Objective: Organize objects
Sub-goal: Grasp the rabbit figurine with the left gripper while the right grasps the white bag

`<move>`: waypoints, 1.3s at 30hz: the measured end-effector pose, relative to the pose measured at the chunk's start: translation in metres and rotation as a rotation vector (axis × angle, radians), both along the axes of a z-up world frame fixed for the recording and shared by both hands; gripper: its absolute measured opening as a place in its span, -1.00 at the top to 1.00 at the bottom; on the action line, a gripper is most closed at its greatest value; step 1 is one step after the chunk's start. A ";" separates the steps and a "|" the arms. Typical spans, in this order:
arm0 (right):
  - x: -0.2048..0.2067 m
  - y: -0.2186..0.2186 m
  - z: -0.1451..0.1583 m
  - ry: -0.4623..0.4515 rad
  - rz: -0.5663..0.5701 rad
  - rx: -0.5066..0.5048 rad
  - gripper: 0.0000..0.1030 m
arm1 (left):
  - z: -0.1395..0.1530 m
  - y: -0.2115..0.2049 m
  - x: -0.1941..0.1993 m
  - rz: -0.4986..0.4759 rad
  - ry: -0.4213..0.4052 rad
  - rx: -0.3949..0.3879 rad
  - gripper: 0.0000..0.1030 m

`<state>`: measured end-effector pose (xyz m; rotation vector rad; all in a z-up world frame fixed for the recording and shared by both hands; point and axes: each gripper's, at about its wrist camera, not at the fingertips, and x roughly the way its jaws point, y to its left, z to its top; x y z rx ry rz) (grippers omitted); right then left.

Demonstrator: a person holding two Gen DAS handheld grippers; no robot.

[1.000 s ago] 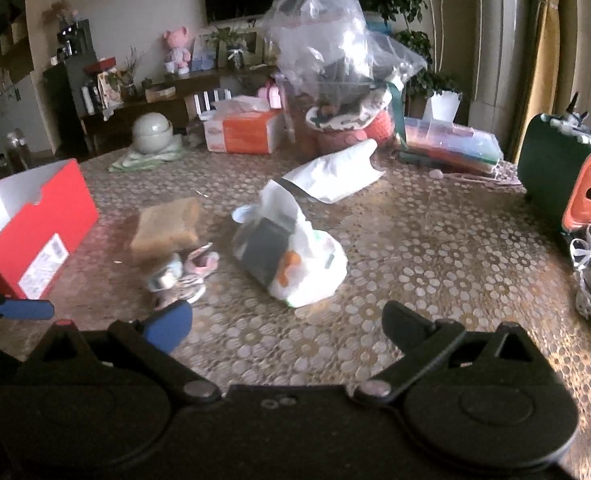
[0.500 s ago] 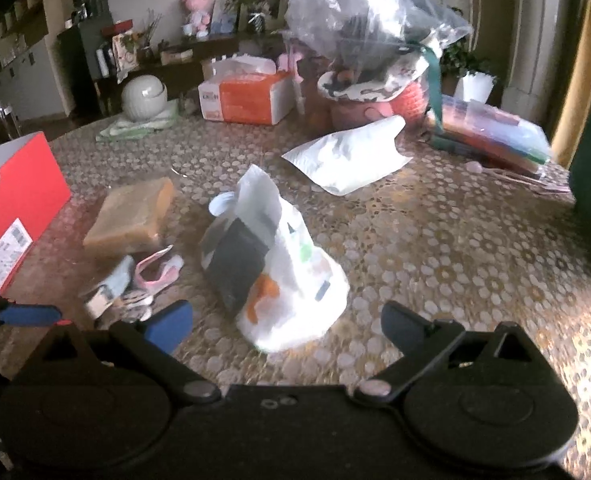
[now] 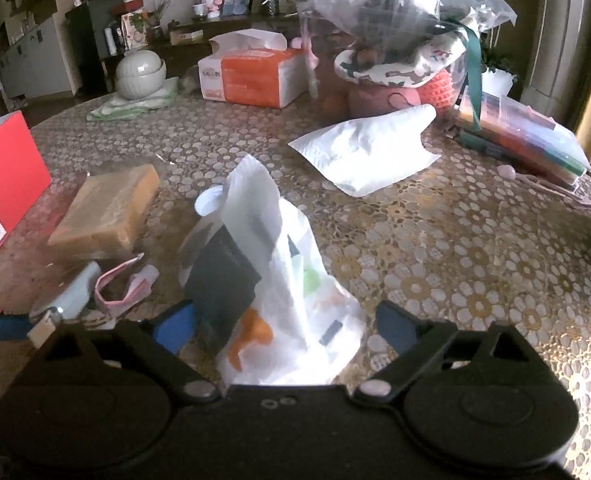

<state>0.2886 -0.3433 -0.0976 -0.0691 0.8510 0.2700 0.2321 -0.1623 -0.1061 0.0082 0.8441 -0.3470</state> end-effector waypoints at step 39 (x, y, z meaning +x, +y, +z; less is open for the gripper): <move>-0.160 0.039 0.041 0.039 -0.175 0.157 0.15 | 0.009 0.052 -0.092 -0.050 0.094 -0.067 0.32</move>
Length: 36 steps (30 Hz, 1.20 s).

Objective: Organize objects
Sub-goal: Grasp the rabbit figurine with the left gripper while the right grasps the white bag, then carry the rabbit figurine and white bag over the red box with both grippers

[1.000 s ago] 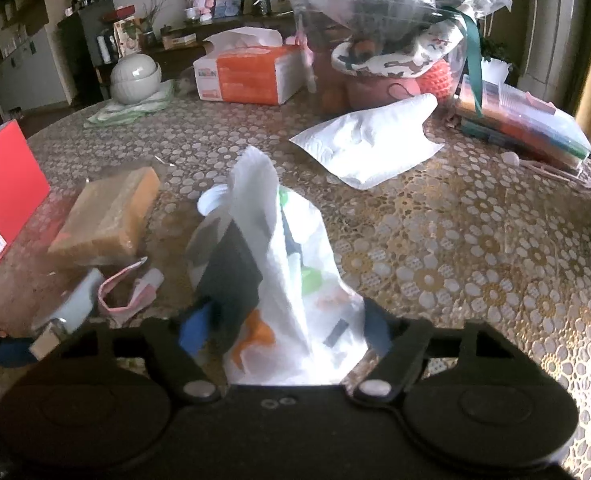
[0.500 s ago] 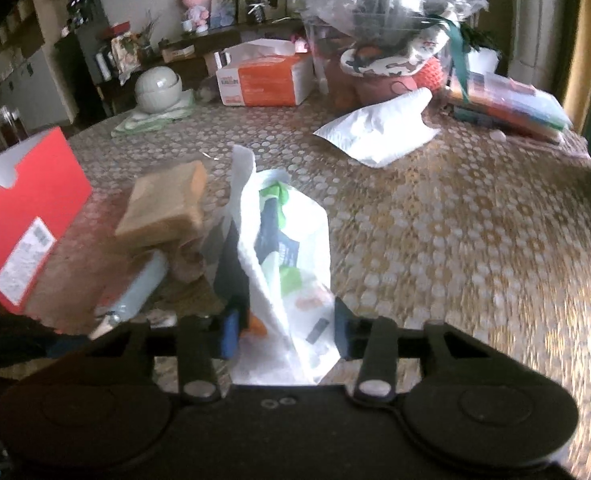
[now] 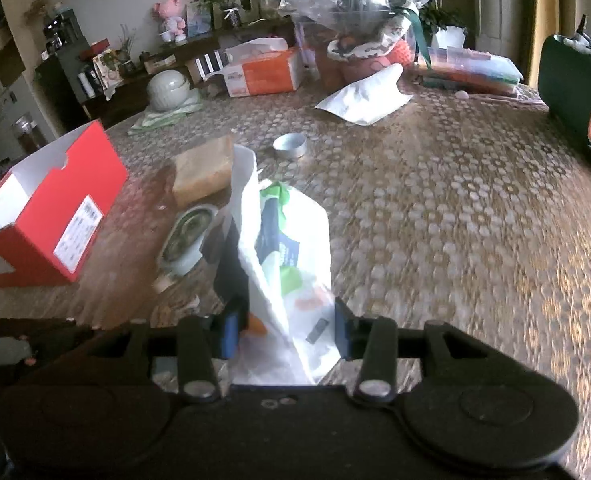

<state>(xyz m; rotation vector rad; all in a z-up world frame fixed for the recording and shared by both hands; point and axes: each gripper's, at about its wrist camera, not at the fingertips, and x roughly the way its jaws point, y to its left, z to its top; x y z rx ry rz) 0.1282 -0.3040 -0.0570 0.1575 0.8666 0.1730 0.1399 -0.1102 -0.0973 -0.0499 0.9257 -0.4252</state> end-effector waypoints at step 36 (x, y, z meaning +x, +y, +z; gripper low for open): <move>-0.038 0.168 0.073 -0.039 0.145 0.094 0.12 | 0.090 0.177 -0.057 0.211 -0.183 -0.019 0.32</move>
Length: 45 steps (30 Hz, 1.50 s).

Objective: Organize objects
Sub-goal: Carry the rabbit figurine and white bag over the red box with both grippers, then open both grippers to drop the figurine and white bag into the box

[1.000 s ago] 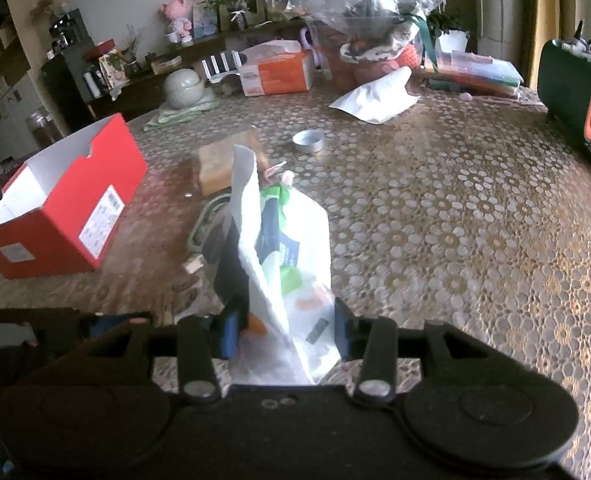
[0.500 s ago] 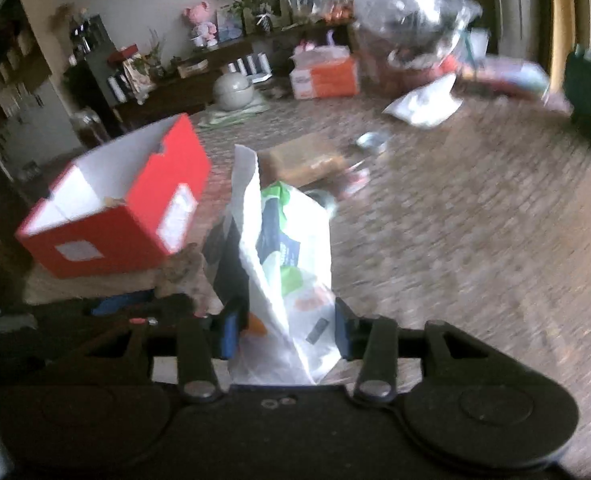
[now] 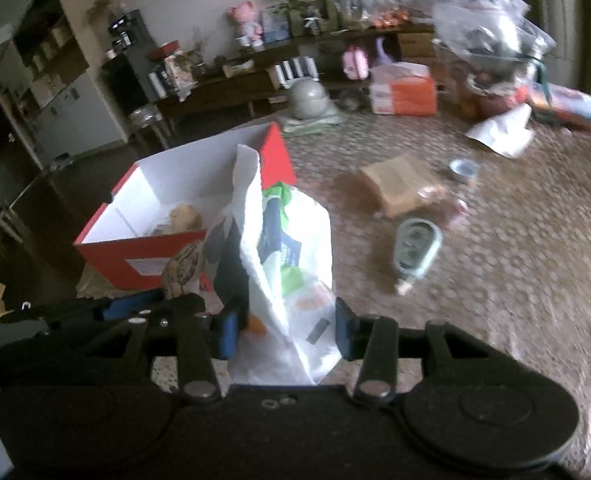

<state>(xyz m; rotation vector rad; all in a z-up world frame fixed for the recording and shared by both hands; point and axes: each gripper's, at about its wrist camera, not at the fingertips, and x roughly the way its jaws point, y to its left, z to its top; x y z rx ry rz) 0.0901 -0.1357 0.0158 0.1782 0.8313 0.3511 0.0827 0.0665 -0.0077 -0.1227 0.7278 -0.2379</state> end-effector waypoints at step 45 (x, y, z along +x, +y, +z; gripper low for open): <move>0.145 0.190 -0.032 0.069 0.196 -0.327 -0.17 | -0.001 0.130 0.101 0.143 0.042 0.232 0.32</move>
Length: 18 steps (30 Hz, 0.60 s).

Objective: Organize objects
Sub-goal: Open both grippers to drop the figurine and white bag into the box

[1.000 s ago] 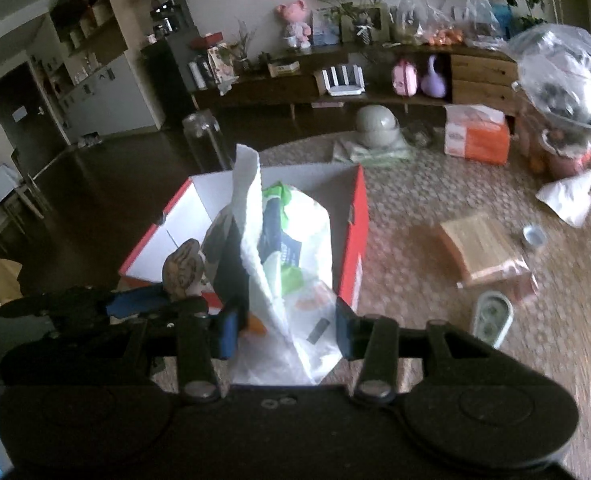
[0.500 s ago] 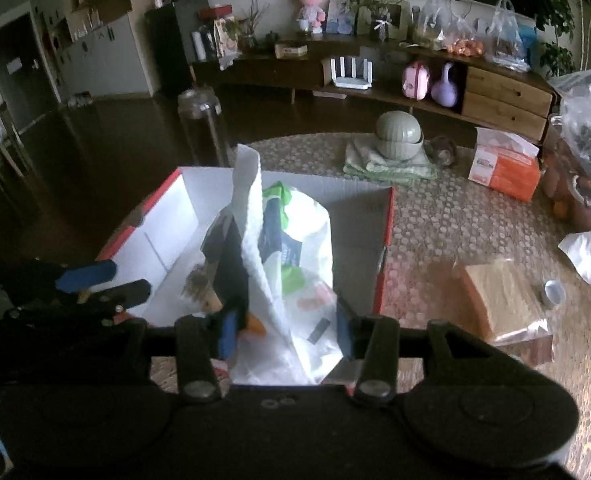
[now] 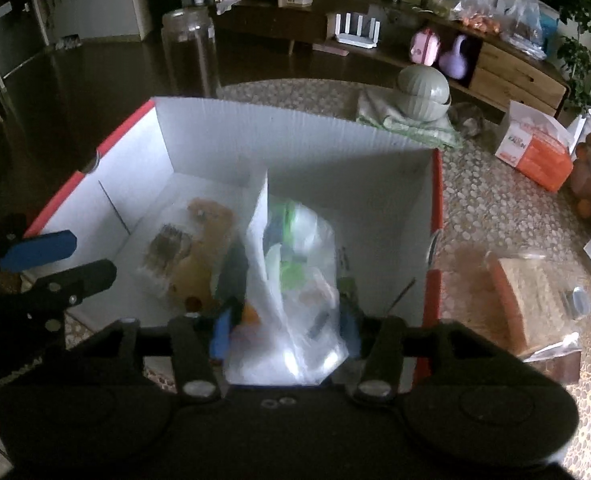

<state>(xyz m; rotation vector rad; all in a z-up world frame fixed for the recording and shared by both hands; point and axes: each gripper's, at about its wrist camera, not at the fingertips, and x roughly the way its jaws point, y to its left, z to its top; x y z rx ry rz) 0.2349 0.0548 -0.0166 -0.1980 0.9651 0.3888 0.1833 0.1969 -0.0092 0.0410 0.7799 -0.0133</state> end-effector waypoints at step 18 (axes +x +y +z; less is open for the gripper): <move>-0.031 -0.018 0.031 -0.037 0.063 0.073 -0.35 | 0.010 -0.012 -0.013 -0.010 -0.012 0.004 0.32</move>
